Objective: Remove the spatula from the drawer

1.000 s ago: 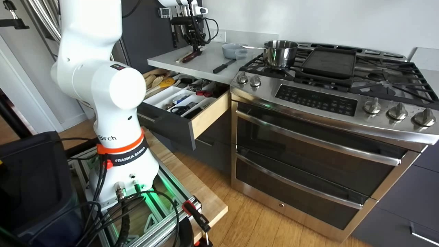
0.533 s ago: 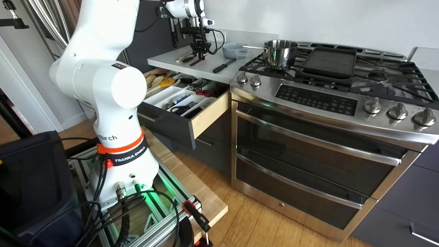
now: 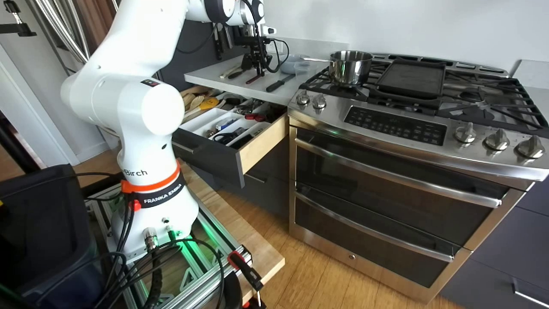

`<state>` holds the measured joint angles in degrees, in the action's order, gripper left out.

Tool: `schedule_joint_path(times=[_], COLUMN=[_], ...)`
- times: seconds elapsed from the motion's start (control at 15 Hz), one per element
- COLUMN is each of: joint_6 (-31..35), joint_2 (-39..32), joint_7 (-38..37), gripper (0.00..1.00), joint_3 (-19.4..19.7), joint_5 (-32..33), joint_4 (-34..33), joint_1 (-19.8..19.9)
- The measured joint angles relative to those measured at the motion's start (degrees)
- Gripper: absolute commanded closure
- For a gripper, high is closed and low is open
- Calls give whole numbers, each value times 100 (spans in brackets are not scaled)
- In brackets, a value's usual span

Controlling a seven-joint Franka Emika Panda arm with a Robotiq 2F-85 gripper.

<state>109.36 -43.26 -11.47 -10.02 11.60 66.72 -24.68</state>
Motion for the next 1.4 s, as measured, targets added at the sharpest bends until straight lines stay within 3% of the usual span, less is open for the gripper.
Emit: schedule_joint_path(times=[0.53, 0.87, 1.13, 1.27, 1.4], joint_6=[-142, -143, -151, -327, -644], joint_2=[-510, -587, -572, -487, -291], joint_7=[263, 294, 292, 248, 89], gripper=[95, 41, 10, 0, 0], joint_3=[-6, -13, -80, -135, -172], joint_5=[-19, -19, -20, -48, -62], joint_4=[-703, -838, -965, -1027, -1045], joint_1=[-38, -38, -44, -65, -116])
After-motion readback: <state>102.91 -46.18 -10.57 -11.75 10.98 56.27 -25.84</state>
